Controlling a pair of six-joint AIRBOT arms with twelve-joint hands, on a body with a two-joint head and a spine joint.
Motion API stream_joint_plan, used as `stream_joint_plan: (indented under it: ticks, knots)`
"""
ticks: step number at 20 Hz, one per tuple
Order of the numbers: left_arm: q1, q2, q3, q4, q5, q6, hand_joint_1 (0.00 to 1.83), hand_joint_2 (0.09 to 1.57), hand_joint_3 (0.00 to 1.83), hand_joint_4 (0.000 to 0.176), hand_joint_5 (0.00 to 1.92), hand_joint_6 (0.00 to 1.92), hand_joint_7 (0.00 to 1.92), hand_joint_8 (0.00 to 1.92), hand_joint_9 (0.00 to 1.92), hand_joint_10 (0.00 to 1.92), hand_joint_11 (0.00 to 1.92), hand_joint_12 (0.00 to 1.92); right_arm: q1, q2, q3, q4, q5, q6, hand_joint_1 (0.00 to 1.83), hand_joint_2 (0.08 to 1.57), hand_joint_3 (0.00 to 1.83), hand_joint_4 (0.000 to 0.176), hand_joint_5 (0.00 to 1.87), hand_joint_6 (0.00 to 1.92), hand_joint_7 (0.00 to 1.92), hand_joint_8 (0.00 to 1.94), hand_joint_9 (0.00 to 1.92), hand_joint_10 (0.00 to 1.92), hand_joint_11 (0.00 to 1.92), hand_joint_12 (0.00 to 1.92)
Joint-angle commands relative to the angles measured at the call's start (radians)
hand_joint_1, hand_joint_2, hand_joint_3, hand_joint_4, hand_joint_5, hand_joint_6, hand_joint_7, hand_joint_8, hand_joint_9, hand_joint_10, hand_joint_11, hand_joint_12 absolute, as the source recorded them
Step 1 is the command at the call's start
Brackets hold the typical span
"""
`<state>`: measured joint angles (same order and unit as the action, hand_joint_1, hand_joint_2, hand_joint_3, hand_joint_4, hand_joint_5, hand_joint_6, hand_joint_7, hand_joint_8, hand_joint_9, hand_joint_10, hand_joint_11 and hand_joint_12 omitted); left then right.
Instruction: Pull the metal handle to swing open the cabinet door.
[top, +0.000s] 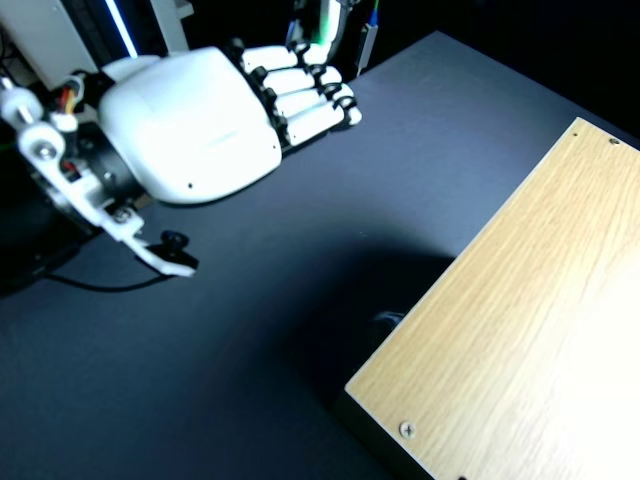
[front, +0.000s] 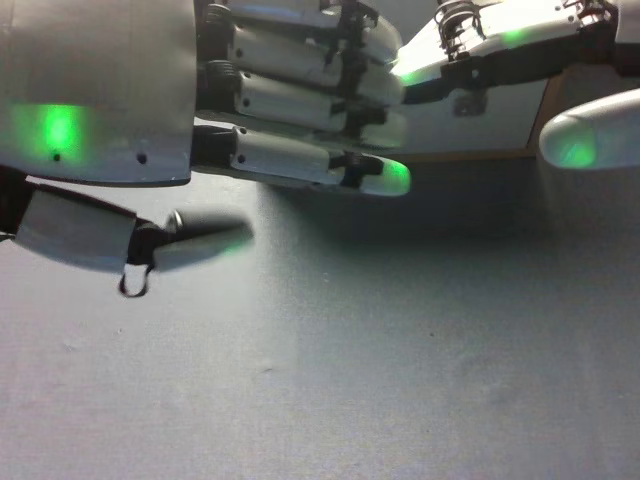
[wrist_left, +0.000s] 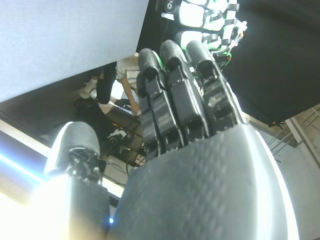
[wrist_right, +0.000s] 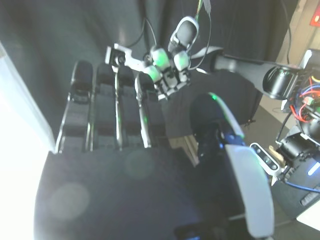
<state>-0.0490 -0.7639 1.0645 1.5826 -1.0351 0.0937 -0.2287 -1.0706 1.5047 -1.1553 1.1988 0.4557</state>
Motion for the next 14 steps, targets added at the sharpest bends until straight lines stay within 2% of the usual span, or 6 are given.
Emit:
stream_joint_plan:
  ticks: [1, 4, 6, 9, 11, 14]
  knots:
    - [-0.011, 0.005, -0.001, -0.097, -0.016, 0.007, 0.00, 1.46, 0.10, 0.000, 0.25, 0.00, 0.24, 0.00, 0.22, 0.00, 0.00, 0.51, 0.009, 0.002, 0.000, 0.101, 0.058, 0.007, 0.00, 1.51, 0.02, 0.000, 0.12, 0.00, 0.15, 0.01, 0.11, 0.00, 0.00, 0.40]
    - [-0.011, 0.005, -0.001, -0.097, -0.016, 0.007, 0.00, 1.43, 0.02, 0.000, 0.20, 0.00, 0.17, 0.00, 0.17, 0.00, 0.00, 0.48, 0.009, 0.004, -0.004, 0.101, 0.058, 0.007, 0.00, 1.46, 0.00, 0.047, 0.05, 0.00, 0.01, 0.00, 0.00, 0.00, 0.00, 0.12]
    - [-0.011, 0.005, -0.001, -0.097, -0.016, 0.007, 0.00, 1.44, 0.02, 0.000, 0.13, 0.00, 0.13, 0.00, 0.12, 0.00, 0.00, 0.35, 0.003, 0.004, -0.004, 0.101, 0.058, 0.007, 0.00, 1.43, 0.00, 0.081, 0.05, 0.00, 0.00, 0.00, 0.00, 0.00, 0.00, 0.28]
    - [-0.011, 0.005, -0.001, -0.097, -0.016, 0.007, 0.00, 1.46, 0.02, 0.000, 0.12, 0.00, 0.11, 0.00, 0.05, 0.00, 0.00, 0.17, -0.012, 0.005, -0.004, 0.101, 0.057, 0.007, 0.00, 1.43, 0.00, 0.000, 0.05, 0.00, 0.06, 0.01, 0.05, 0.01, 0.00, 0.32]
    - [-0.011, 0.005, -0.001, -0.097, -0.016, 0.007, 0.00, 1.48, 0.02, 0.030, 0.15, 0.01, 0.13, 0.00, 0.03, 0.00, 0.00, 0.11, -0.027, -0.001, -0.004, 0.102, 0.050, 0.007, 0.00, 1.43, 0.00, 0.000, 0.07, 0.01, 0.09, 0.02, 0.07, 0.01, 0.00, 0.32]
    - [-0.011, 0.005, -0.001, -0.097, -0.016, 0.007, 0.00, 1.52, 0.02, 0.000, 0.17, 0.00, 0.15, 0.00, 0.08, 0.00, 0.00, 0.21, -0.038, 0.001, -0.006, 0.121, 0.022, 0.007, 0.00, 1.46, 0.01, 0.000, 0.11, 0.01, 0.13, 0.01, 0.09, 0.01, 0.00, 0.26]
